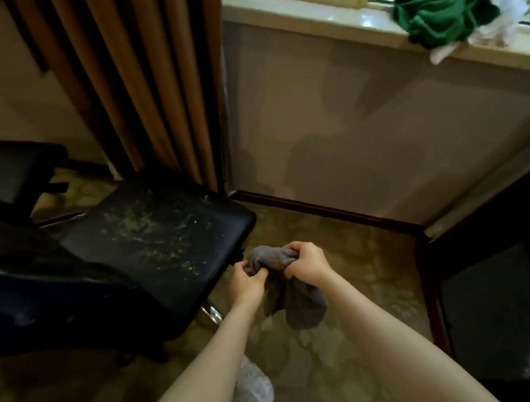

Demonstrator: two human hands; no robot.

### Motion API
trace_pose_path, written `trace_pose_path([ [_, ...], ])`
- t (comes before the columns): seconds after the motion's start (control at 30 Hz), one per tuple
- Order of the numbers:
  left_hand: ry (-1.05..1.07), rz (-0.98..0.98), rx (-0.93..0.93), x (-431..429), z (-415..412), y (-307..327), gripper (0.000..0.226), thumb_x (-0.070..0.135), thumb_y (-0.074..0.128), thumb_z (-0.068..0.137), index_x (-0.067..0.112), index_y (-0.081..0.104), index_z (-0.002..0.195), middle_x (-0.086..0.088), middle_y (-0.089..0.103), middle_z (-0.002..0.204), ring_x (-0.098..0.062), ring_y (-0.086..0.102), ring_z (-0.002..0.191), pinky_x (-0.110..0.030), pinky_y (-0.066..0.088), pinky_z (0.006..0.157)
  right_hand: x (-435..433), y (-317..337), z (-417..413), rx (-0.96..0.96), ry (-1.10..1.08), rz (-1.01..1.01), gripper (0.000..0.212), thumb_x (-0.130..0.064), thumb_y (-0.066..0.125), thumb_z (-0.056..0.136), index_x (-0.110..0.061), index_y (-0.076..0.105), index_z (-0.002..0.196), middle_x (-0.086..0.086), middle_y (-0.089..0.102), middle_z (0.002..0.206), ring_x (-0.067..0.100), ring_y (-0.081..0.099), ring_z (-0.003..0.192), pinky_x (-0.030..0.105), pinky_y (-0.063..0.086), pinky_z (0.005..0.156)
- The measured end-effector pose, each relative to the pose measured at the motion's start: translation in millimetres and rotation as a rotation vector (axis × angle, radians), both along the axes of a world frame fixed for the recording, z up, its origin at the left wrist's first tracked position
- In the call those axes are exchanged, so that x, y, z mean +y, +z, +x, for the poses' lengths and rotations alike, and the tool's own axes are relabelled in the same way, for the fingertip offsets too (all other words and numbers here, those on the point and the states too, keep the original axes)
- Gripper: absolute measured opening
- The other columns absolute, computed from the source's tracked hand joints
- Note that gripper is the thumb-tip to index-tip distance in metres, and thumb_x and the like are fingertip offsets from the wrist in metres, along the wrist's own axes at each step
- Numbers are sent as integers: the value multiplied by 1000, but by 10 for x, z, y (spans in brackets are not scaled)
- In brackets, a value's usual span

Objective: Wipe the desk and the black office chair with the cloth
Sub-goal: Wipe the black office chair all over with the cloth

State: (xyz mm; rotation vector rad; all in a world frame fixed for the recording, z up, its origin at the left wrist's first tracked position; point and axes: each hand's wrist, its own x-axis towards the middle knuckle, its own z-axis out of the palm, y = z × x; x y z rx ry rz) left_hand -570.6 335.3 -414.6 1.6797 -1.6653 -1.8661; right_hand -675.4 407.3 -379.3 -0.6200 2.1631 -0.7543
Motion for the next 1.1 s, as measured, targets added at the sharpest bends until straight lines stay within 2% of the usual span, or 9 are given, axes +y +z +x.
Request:
trace_pose_path([
  [0.17,61,1,-27,-440,-163,-59,37,15,58,90,12,48,125,-11,57,121,-25,55,112,-33,44,90,-507,-84,-276,15,124,13,35,1,63,79,-17,60,109,-3,57,98,11,53,93,20,43,73],
  [0.3,107,33,-41,-770,-258,-65,42,12,58,89,12,45,129,-10,55,123,-21,57,107,-34,47,94,-889,-115,-463,-2,192,22,39,1,64,79,-16,59,113,-2,57,101,13,54,95,12,41,60],
  [0.43,158,31,-50,-1072,-263,-47,43,12,56,91,14,43,132,-8,53,125,-13,52,96,-27,42,83,-1276,-149,-542,-27,254,39,42,2,64,79,-13,56,117,0,53,104,14,51,98,13,40,60],
  [0.5,231,31,-64,-1188,-225,-43,41,13,55,91,15,44,131,-8,54,124,-12,51,94,-28,43,82,-1478,-161,-524,-42,324,47,39,1,63,80,-14,56,116,-1,53,103,12,51,94,12,38,57],
  [0.6,341,10,-83,-1367,-177,-29,40,14,56,91,15,45,129,-9,55,123,-18,56,103,-31,47,87,-1798,-148,-488,-35,417,49,39,1,63,80,-14,57,115,-1,54,100,8,50,87,11,36,55],
  [0.67,408,-3,-92,-1475,-141,-18,39,16,57,90,14,47,127,-10,56,122,-24,56,109,-34,47,89,-2013,-135,-460,-7,493,42,39,1,64,79,-13,58,115,1,57,100,9,50,87,14,39,60],
  [0.77,504,-34,-107,-1629,-97,-7,37,16,57,90,12,48,125,-11,57,119,-25,57,106,-33,47,85,-2310,-112,-419,44,614,35,40,-1,66,77,-12,60,115,2,58,99,14,53,92,23,40,71],
  [0.93,742,-73,-158,-1810,-217,50,33,17,58,89,13,50,121,-10,60,114,-25,58,104,-32,47,83,-2713,-42,-482,45,825,-6,42,-3,66,78,-12,59,118,2,58,101,11,50,90,21,39,74],
  [1.1,980,-144,-190,-1880,-403,200,34,14,57,90,10,50,123,-10,59,117,-25,57,107,-33,47,89,-3021,81,-562,19,1038,-76,44,-5,68,77,-12,58,120,2,59,104,13,53,97,21,37,74],
])
